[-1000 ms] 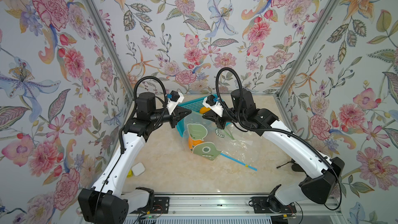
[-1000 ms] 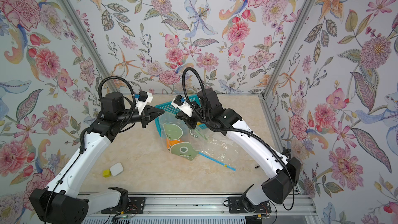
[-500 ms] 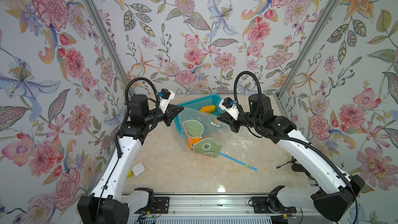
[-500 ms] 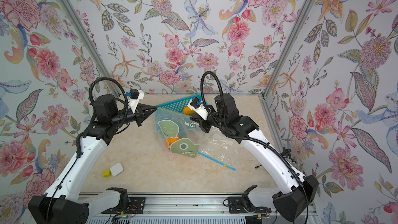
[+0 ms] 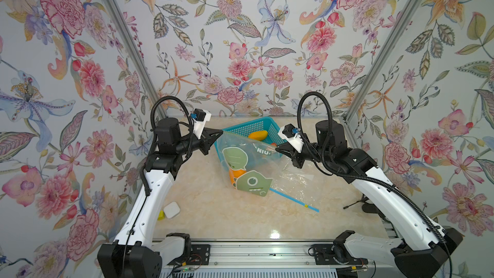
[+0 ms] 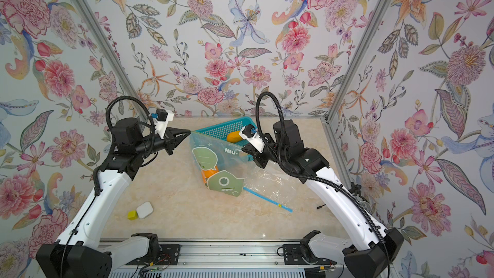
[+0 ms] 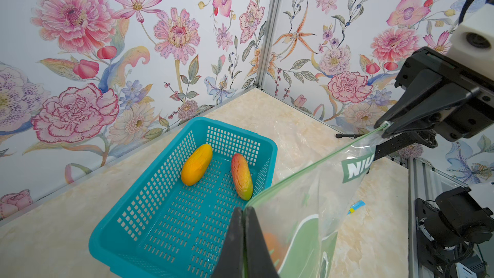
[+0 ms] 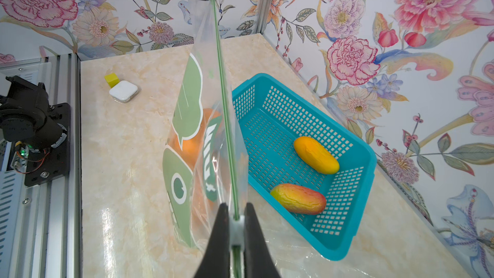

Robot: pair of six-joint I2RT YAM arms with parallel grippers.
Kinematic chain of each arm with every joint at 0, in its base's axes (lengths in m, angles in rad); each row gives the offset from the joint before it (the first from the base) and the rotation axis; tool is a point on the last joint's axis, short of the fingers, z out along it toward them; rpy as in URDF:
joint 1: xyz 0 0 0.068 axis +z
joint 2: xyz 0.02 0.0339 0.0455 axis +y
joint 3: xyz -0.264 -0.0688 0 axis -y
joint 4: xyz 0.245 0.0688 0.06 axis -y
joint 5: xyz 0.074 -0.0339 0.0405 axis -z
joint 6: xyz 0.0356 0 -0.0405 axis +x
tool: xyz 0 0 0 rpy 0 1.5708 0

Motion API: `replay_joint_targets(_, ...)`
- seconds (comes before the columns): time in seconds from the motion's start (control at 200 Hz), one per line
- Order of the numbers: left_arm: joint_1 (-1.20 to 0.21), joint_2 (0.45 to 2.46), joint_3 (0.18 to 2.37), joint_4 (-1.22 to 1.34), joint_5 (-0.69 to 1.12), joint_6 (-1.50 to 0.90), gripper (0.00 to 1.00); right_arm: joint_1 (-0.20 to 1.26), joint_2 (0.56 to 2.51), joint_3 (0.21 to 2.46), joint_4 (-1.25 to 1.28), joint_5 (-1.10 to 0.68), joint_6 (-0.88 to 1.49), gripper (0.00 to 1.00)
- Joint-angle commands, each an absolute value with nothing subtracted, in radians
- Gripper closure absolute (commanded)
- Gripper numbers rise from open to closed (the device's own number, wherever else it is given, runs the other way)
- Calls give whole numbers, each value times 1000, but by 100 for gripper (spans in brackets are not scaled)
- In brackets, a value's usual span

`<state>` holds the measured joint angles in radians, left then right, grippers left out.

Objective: Place the mango in a zip-top bag and seal the zipper
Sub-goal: Zip the zipper on the zipper food storage bag, then place the zipper food storage bag at the center of the board.

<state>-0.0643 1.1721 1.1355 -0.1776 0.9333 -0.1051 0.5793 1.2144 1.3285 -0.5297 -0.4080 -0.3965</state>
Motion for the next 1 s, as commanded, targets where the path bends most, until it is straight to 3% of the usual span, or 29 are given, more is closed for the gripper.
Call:
replay_joint_targets(0.0,-20,1138,1123,-115,833,-143,100,560,1193,1317,-602,-389,-408,98)
replay_joint_targets(0.32,-20,1047,1144,-178,778,-221,100,618,1278,1365,-492,-507,-298,87)
replay_joint_targets(0.445,-20,966,1164,-281,619,-260,100,708,1363,1430,-468,-498,-290,95)
replay_joint_targets(0.601,-20,900,1199,-426,379,-308,100,765,1477,1502,-410,-526,-249,96)
replay_joint_targets(0.626,-21,894,1202,-445,336,-320,100,774,1498,1512,-391,-531,-233,92)
replay_joint_targets(0.751,-18,871,1201,-531,110,-362,100,818,1608,1582,-341,-506,-181,52)
replay_joint_targets(0.836,-9,866,1205,-573,43,-381,100,827,1670,1632,-335,-451,-153,48)
replay_joint_targets(0.996,23,884,1191,-581,48,-403,100,799,1704,1678,-313,-334,-80,28)
